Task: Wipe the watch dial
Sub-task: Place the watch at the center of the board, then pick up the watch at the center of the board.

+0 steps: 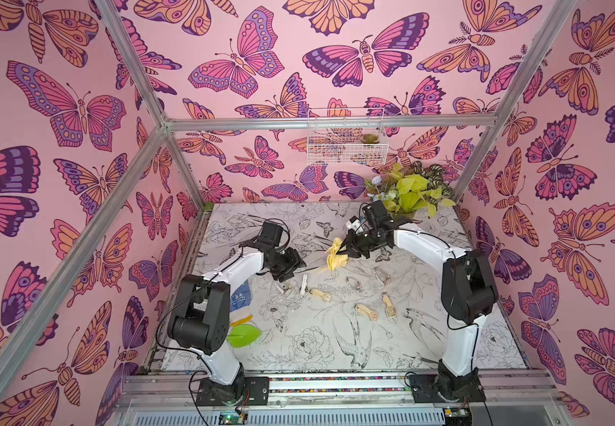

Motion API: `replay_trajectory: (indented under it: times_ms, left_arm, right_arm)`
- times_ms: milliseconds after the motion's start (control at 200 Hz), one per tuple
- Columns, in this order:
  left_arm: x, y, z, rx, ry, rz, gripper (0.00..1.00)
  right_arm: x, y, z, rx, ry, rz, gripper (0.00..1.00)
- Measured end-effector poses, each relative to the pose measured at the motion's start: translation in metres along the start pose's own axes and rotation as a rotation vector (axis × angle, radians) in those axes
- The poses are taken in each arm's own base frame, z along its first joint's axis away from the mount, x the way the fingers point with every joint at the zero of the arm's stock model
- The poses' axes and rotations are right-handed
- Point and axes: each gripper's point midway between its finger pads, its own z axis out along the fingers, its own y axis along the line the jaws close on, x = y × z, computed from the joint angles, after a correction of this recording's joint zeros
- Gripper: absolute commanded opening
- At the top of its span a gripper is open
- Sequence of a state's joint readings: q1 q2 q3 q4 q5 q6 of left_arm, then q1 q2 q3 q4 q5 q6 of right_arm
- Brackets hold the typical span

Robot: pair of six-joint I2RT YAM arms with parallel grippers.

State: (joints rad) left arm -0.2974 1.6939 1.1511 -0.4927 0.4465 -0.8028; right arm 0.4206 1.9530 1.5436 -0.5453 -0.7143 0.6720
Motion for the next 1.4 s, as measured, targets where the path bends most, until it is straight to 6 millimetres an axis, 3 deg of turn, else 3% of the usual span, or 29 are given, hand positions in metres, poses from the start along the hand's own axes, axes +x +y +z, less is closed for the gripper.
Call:
replay_trajectory:
  times_ms: [285, 526, 821, 1056, 1397]
  left_arm:
    - [0.013, -0.019, 0.000, -0.015, 0.012, 0.073, 0.61]
    - [0.026, -0.041, 0.004, -0.017, 0.023, 0.132, 0.62]
    - [0.044, -0.072, 0.026, -0.023, 0.067, 0.188, 0.62]
    - [0.058, -0.078, 0.045, -0.067, 0.117, 0.176, 0.62]
    - [0.077, -0.071, 0.064, -0.138, 0.169, 0.061, 0.67]
  right_arm:
    - [0.011, -0.027, -0.004, 0.039, 0.001, 0.051, 0.00]
    - [0.016, -0.037, -0.017, 0.052, -0.026, 0.065, 0.00]
    - [0.021, -0.053, -0.039, 0.065, -0.073, 0.088, 0.00]
    - [0.029, -0.068, -0.050, 0.079, -0.088, 0.106, 0.00]
    - [0.035, -0.086, -0.070, 0.122, -0.151, 0.107, 0.00]
